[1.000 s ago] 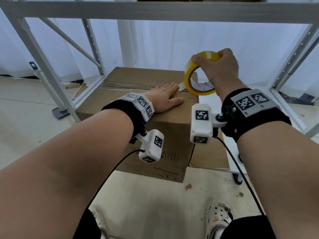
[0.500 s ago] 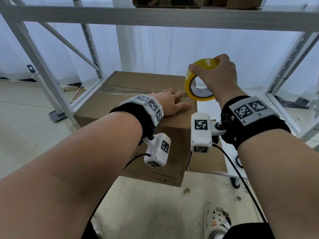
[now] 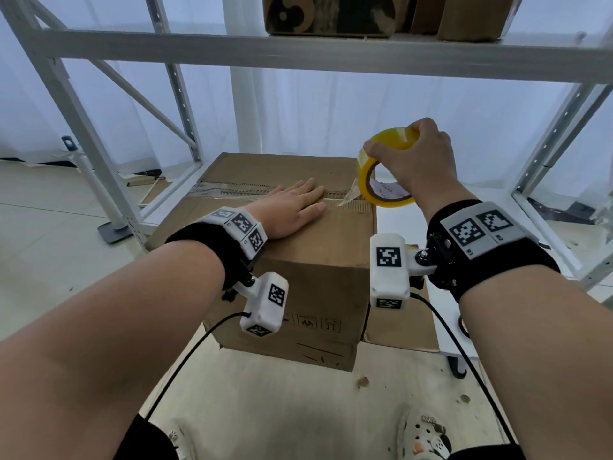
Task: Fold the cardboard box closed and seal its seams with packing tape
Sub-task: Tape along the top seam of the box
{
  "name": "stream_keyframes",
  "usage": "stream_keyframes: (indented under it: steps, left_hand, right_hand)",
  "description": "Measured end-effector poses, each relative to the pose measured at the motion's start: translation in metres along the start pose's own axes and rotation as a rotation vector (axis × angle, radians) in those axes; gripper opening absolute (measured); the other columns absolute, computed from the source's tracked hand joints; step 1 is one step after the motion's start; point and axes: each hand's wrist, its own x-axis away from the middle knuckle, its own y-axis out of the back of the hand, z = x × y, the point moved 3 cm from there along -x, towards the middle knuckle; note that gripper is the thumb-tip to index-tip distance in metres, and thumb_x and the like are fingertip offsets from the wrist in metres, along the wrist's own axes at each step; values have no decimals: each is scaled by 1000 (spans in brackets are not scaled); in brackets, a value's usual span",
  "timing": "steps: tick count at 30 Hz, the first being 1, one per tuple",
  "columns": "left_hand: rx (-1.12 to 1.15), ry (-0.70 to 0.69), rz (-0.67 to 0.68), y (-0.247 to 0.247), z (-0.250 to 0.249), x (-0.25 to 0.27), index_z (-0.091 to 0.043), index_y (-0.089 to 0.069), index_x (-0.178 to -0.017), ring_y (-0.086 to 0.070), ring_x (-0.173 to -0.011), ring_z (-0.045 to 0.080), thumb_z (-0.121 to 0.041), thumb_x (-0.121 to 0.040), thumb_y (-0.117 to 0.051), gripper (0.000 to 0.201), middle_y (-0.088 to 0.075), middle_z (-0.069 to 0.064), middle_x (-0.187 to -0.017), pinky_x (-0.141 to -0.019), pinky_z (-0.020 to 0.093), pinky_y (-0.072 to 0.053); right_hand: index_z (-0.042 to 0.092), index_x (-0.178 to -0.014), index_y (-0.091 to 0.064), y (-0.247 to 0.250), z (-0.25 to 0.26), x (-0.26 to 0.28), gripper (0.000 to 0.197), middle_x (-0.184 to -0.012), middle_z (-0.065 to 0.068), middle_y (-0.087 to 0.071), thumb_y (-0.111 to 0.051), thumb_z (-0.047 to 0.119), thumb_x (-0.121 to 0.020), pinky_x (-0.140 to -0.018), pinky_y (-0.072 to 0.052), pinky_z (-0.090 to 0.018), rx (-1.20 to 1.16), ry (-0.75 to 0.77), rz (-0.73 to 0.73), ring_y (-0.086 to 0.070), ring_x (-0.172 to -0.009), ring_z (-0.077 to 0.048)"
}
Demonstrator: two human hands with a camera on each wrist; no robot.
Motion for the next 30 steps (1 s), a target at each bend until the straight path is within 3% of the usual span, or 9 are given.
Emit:
stream_keyframes:
  steps: [5, 9, 11, 13, 16, 19, 23, 26, 30]
  left_hand:
    - [1, 147, 3, -2, 11, 7, -41, -3, -149, 10, -146, 24, -59, -96, -17, 58, 7, -2, -159, -116, 40, 6]
    - [-60, 106, -27, 0, -4, 0, -23, -7, -152, 8, -146, 17, -51, -100, -18, 60, 7, 2, -160, -117, 36, 4]
    - [-74, 124, -13, 0, -15, -4, -16, -3, -152, 6, -146, 18, -56, -98, -17, 69, 8, 3, -159, -118, 36, 1]
    - [-75, 164, 27, -3, -24, -6, -24, 3, -152, 5, -146, 23, -66, -93, -15, 75, 9, 8, -159, -118, 42, 1]
    - [-73, 185, 65, -3, -31, -10, -44, 9, -147, 6, -146, 29, -74, -87, -13, 70, 11, 13, -158, -117, 49, 3]
    - [-83, 190, 81, -2, -35, -10, -48, 7, -145, 5, -146, 30, -77, -85, -13, 70, 11, 13, -158, -117, 50, 2]
    - [-103, 160, 70, 0, -44, -15, -35, -1, -150, 7, -146, 25, -67, -92, -16, 69, 13, 5, -159, -117, 50, 2]
    - [-115, 81, 41, 1, -54, -19, -15, -4, -152, 5, -146, 18, -52, -99, -18, 66, 7, 5, -159, -117, 38, 2]
    - [-92, 97, 48, -2, -55, -21, -16, -3, -152, 1, -147, 21, -50, -100, -17, 64, 3, 7, -160, -118, 40, -1]
  right_hand:
    - [20, -135, -38, -3, 2, 1, 77, -133, -7, -40, -67, 58, -75, -86, -38, -35, 40, 13, -9, -46, -119, -26]
    - [20, -135, -38, -2, -3, 0, 77, -134, -7, -40, -68, 58, -75, -85, -38, -34, 19, -8, -14, -46, -118, -25]
    - [20, -135, -38, 1, -8, -1, 77, -133, -6, -40, -68, 58, -75, -85, -37, -33, -10, -30, -21, -45, -117, -24]
    - [20, -135, -38, 2, -13, -2, 77, -133, -6, -41, -69, 57, -74, -85, -37, -32, -39, -54, -25, -45, -115, -22]
    - [20, -131, -41, 6, -22, -6, 76, -131, -5, -45, -71, 56, -72, -90, -43, -35, -107, -96, -43, -46, -113, -22]
    - [20, -129, -44, 7, -31, -6, 75, -128, -3, -46, -72, 56, -69, -94, -46, -39, -150, -132, -45, -47, -108, -21]
    - [21, -127, -44, 7, -35, -6, 75, -126, -3, -47, -72, 57, -67, -91, -47, -38, -157, -116, -46, -48, -106, -20]
    - [21, -128, -43, 7, -34, -6, 76, -127, -3, -46, -72, 58, -67, -91, -46, -36, -161, -111, -51, -47, -103, -19]
    - [20, -130, -42, 7, -35, -6, 76, -129, -4, -44, -72, 57, -70, -84, -41, -31, -154, -90, -46, -44, -101, -17]
